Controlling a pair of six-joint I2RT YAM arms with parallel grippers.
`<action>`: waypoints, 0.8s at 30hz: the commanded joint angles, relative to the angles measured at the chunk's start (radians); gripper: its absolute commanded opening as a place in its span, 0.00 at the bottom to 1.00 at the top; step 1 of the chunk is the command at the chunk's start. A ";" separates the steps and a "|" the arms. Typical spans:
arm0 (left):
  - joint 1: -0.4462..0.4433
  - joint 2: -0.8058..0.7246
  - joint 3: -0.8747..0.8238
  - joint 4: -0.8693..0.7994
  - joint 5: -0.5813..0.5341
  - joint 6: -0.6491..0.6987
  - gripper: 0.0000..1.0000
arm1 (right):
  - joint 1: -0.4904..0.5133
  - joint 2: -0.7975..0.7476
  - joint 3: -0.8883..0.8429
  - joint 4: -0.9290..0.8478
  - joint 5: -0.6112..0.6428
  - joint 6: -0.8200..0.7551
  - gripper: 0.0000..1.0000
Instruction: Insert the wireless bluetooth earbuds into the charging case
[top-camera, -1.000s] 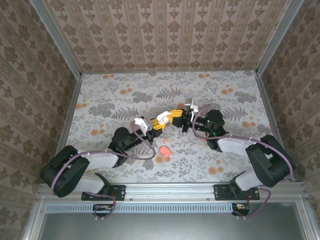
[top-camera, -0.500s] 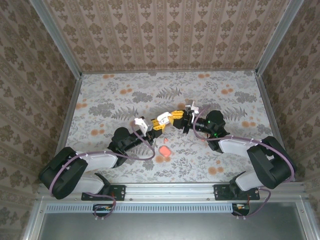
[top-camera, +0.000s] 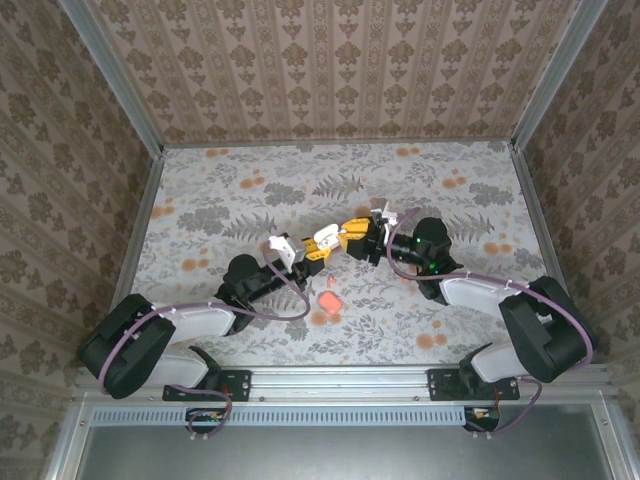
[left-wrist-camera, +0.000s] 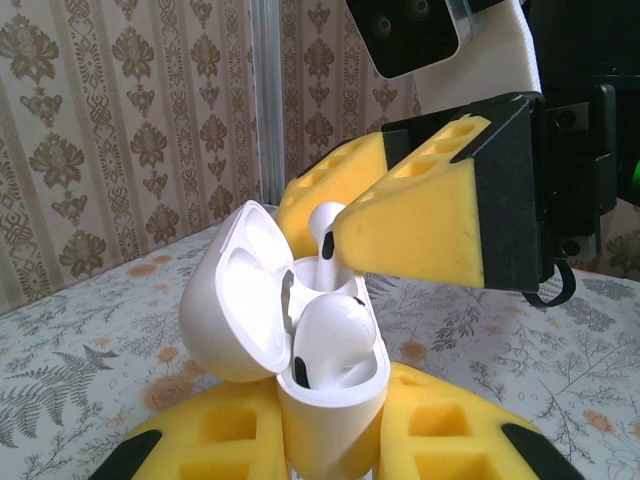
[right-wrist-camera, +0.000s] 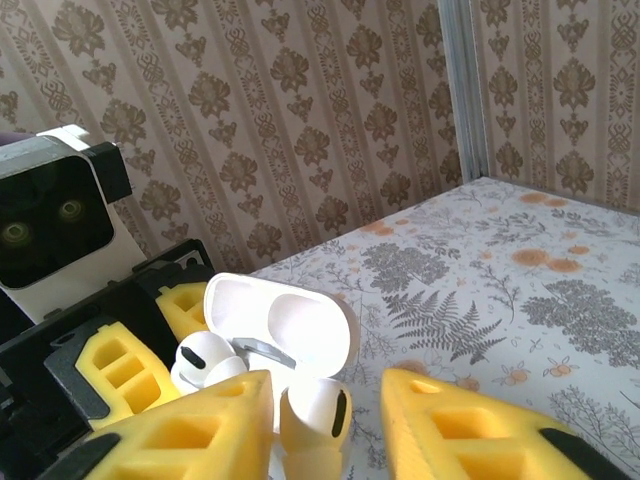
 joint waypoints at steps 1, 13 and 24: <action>-0.001 -0.026 0.027 0.097 0.002 -0.023 0.12 | -0.004 -0.057 0.008 -0.041 -0.027 -0.021 0.39; 0.004 -0.003 0.022 0.097 0.032 -0.017 0.12 | -0.050 -0.298 -0.011 -0.294 -0.038 -0.211 0.57; 0.010 -0.020 0.027 0.064 0.137 -0.016 0.12 | -0.135 -0.309 0.267 -1.077 -0.229 -0.828 0.55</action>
